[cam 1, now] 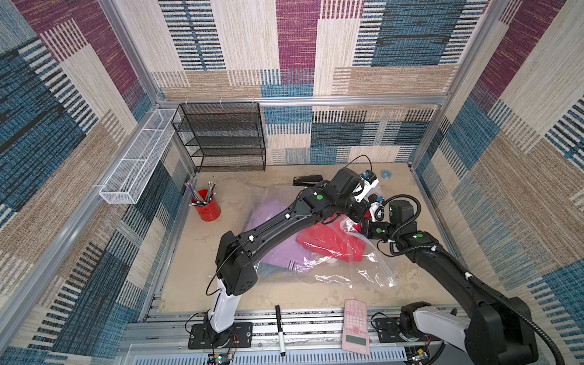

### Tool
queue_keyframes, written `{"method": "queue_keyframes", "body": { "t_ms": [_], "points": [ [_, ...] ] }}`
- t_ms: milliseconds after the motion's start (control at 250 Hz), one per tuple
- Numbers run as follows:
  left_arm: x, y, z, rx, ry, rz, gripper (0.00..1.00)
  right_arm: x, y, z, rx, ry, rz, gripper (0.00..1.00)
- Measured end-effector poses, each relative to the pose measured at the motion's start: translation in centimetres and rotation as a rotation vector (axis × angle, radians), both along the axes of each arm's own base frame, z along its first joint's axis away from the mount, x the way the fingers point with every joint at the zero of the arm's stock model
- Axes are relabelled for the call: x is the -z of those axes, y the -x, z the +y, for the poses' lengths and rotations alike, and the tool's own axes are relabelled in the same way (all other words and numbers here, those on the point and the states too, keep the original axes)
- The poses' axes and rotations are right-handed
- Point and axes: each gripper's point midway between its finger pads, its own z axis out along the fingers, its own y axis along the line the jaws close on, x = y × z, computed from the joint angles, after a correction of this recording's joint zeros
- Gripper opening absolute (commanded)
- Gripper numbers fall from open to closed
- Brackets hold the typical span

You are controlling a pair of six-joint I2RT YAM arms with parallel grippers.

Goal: Take the trousers out of the vacuum bag
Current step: Take out the trousers from the vacuum bag.

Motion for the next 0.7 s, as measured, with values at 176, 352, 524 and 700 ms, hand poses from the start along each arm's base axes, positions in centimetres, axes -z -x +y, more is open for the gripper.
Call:
{"method": "queue_keyframes", "body": {
  "t_ms": [176,352,524,700],
  "points": [
    [0.9,0.3,0.0,0.006,-0.012,0.011,0.00,-0.8,-0.1,-1.4,0.017,0.088,-0.018,0.00],
    [1.9,0.6,0.3,0.007,-0.029,0.023,0.00,-1.2,0.4,-3.3,0.049,0.133,-0.033,0.00],
    [1.9,0.1,0.9,-0.007,-0.028,0.020,0.00,-2.5,1.1,-4.2,0.080,0.136,-0.067,0.00],
    [1.6,-0.5,1.3,-0.027,-0.022,0.007,0.00,-3.7,1.7,-5.3,0.125,0.141,-0.096,0.00]
  ]
}}
